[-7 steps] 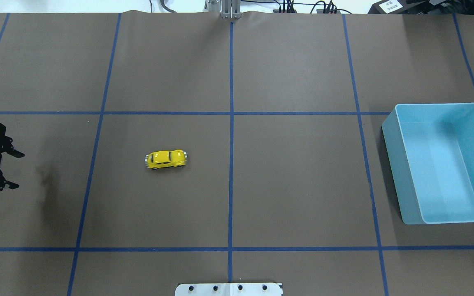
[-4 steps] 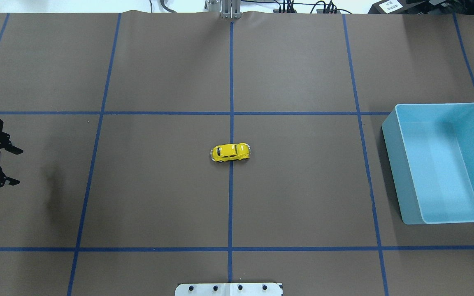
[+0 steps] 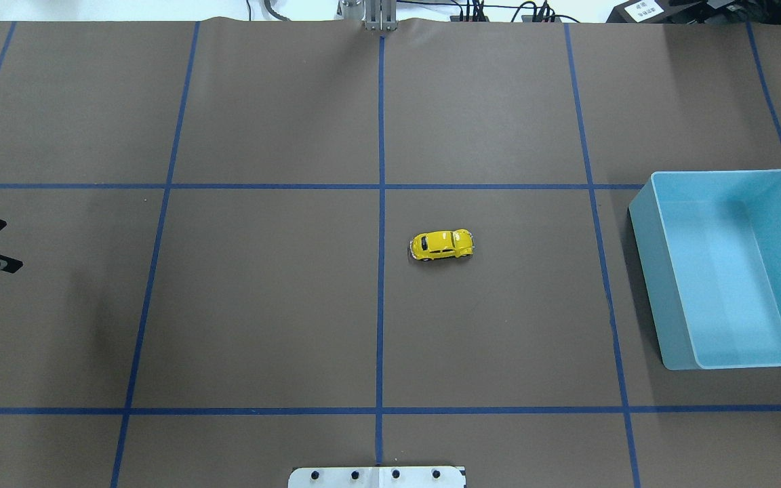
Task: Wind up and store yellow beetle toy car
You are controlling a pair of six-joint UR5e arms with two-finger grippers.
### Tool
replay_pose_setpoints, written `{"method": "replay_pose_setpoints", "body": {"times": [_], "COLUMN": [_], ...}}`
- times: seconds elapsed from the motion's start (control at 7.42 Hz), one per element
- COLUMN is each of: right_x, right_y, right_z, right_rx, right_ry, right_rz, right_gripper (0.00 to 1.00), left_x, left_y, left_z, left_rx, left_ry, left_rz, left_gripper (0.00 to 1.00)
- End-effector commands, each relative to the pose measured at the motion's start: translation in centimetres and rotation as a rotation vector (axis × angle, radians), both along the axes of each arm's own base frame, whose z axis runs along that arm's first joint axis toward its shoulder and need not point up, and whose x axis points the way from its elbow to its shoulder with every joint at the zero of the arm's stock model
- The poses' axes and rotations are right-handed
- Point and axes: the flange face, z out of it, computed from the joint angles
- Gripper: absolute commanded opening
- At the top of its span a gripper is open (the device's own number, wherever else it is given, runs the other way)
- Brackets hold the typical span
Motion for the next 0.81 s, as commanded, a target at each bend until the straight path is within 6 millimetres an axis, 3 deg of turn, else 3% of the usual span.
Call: {"method": "replay_pose_setpoints", "body": {"times": [0.0, 0.27, 0.4, 0.54, 0.67], "right_x": [0.0, -1.0, -2.9, -4.6, -6.2], "right_y": [-0.5, -1.8, -2.9, -3.7, -4.6], "right_z": [-0.7, -3.2, -5.5, -6.8, -8.5], "right_rx": [0.017, 0.075, 0.143, 0.21, 0.27], "right_ry": [-0.002, -0.007, -0.012, -0.017, -0.015], "right_rz": [-0.001, -0.027, -0.059, -0.089, -0.112], "right_gripper": [1.0, 1.0, 1.0, 1.0, 1.0], "left_x": [-5.3, -8.7, -11.7, -13.7, -16.3], "left_y": [-2.1, -3.1, -4.2, -4.2, -3.9], "left_z": [0.7, 1.7, 1.5, 0.7, 1.3], "left_rx": [-0.222, -0.36, -0.457, -0.563, -0.635], "left_ry": [-0.031, -0.089, -0.114, -0.146, -0.157], "left_rz": [-0.192, -0.273, -0.336, -0.376, -0.425], "left_gripper": [1.0, 1.0, 1.0, 1.0, 1.0]}}
